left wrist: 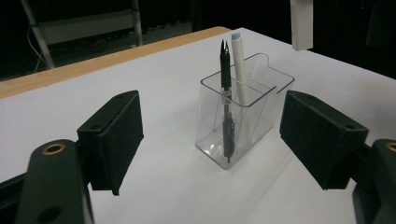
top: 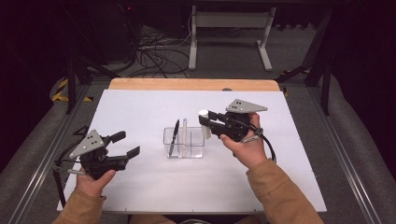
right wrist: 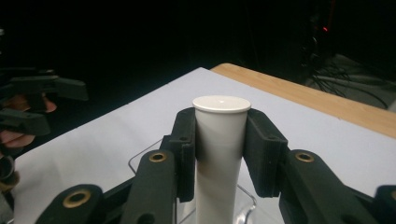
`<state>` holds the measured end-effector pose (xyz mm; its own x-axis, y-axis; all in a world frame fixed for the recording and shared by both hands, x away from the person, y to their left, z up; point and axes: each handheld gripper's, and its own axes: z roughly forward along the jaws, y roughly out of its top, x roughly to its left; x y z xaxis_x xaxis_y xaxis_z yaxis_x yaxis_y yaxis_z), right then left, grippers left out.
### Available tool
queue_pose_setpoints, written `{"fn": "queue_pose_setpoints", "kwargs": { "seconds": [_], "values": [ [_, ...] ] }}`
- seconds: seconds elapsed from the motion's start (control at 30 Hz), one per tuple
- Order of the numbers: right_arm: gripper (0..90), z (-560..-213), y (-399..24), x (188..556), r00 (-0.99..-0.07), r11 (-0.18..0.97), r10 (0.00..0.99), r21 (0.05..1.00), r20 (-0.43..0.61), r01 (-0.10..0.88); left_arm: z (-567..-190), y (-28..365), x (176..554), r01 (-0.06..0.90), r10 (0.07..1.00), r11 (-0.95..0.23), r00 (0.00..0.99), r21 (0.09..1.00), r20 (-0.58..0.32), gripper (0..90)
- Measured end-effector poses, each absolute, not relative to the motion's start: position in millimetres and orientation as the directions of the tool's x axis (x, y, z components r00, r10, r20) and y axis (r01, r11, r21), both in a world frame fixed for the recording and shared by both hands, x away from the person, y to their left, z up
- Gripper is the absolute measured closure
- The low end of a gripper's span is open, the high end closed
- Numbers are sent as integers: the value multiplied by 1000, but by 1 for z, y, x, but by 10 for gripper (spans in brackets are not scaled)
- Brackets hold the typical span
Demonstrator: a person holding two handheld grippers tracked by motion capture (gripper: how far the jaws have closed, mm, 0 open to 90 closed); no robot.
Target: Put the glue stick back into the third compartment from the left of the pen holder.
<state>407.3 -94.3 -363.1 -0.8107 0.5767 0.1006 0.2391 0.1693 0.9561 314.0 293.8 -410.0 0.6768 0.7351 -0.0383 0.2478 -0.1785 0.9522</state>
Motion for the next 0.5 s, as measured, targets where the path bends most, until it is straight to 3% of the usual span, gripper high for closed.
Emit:
{"fn": "queue_pose_setpoints", "kwargs": {
  "seconds": [0.17,0.5],
  "values": [
    [672,-367,-90,405,-850,167,523,972,54,165,-410,294,314,249,735,-178,677,952,-39,221],
    [671,-376,-88,409,-866,133,498,982,53,137,-410,294,314,247,734,-178,678,953,-39,220]
  ]
}}
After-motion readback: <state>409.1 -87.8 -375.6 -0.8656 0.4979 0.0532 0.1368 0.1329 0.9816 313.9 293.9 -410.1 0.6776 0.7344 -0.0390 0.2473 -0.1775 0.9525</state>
